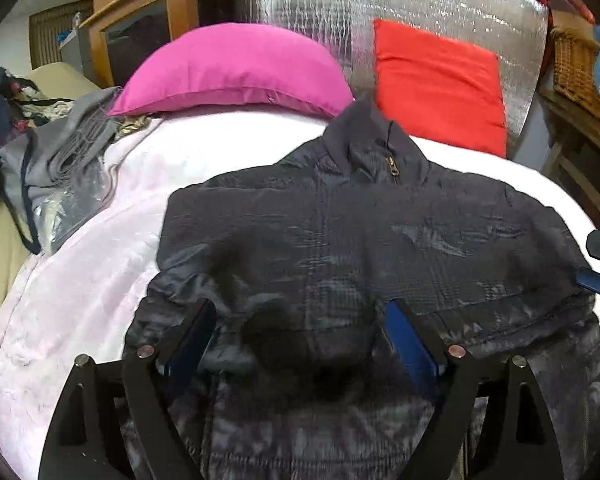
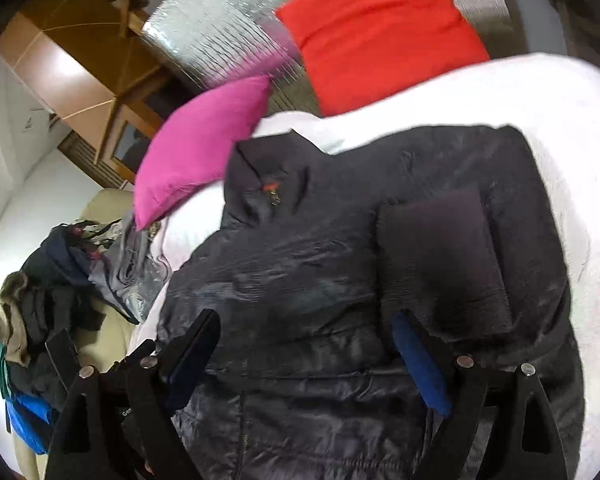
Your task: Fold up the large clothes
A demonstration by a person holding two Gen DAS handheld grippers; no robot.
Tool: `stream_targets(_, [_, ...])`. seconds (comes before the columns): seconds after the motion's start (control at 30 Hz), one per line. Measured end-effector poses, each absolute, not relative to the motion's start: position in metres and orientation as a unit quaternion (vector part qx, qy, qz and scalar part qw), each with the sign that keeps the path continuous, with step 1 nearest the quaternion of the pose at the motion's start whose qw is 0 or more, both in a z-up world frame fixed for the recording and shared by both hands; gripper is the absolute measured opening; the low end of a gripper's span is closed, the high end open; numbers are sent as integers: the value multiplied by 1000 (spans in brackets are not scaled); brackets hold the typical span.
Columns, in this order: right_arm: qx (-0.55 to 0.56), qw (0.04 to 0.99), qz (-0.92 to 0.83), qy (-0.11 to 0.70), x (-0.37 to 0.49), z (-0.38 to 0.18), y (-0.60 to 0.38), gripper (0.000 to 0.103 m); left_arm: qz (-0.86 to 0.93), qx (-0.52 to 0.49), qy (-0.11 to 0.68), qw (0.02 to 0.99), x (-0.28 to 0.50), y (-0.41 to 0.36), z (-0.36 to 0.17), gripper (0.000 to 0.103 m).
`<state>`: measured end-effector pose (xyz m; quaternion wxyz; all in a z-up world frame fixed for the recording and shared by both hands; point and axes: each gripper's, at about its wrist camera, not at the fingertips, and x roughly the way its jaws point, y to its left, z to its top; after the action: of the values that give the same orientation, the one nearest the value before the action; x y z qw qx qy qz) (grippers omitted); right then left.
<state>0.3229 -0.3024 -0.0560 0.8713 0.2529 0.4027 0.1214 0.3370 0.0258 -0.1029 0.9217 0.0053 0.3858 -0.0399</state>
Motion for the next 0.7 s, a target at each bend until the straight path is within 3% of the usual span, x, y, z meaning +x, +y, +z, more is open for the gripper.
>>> stream_targets(0.17, [258,871,109,403,314,-50,-315,90,-34,-11,385,922,323,34,-102,87])
stream_targets(0.47, [266,861,142,409,375,-53,-290,90,-28,-11,385,922,343,33,-108,87])
stream_targets(0.7, [307,828,139,448,428,-103,-291,90,-21,-2,407,913,368,29,-136,88])
